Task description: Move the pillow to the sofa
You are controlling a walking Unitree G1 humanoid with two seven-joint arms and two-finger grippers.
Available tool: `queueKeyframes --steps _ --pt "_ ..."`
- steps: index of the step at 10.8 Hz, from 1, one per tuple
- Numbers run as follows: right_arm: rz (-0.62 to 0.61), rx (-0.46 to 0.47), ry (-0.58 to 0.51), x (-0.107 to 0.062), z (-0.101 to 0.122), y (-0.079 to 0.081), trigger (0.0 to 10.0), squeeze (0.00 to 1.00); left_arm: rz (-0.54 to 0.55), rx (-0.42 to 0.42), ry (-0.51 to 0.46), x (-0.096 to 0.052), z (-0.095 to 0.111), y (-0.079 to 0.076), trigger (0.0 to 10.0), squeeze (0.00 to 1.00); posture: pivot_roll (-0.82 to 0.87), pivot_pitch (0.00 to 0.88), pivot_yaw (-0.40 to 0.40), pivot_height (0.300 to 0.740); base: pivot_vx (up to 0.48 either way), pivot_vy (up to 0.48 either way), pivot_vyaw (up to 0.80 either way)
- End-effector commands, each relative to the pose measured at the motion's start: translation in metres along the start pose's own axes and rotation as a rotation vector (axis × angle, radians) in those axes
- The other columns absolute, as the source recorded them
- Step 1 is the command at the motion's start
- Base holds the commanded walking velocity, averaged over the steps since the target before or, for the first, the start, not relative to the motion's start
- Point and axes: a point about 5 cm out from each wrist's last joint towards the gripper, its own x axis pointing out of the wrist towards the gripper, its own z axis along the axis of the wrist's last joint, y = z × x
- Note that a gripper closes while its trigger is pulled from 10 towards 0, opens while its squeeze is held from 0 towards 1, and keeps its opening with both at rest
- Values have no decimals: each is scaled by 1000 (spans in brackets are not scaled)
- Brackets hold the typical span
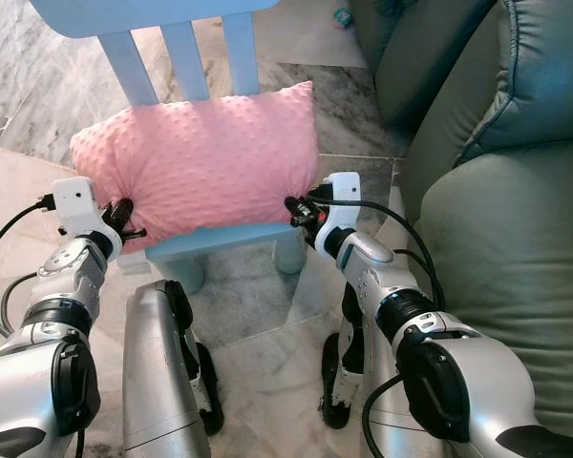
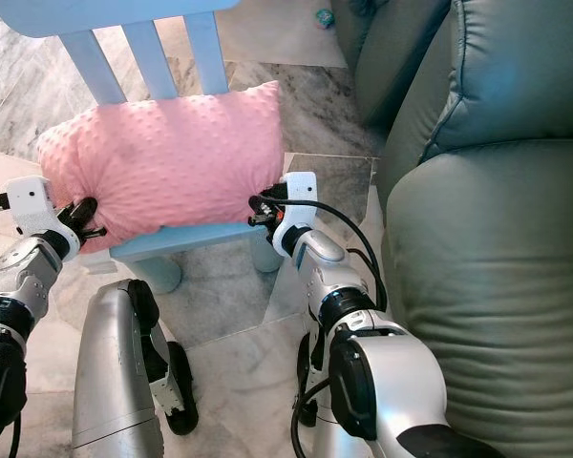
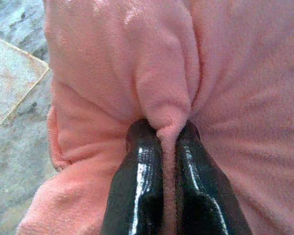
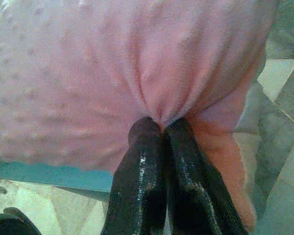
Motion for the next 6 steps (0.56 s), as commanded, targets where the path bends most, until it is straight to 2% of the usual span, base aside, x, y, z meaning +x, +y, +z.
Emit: queueKeyframes --steps 1,4,6 --pt "4 42 47 -3 -17 2 0 0 13 -11 65 -5 -20 4 0 0 59 433 -10 461 0 0 0" --pt "4 42 54 -4 -19 2 0 0 13 -13 55 -5 -19 3 0 0 58 435 -11 461 0 0 0" --pt "8 21 19 -2 -12 3 0 0 -31 12 12 -1 -12 -8 0 0 56 433 -9 461 0 0 0"
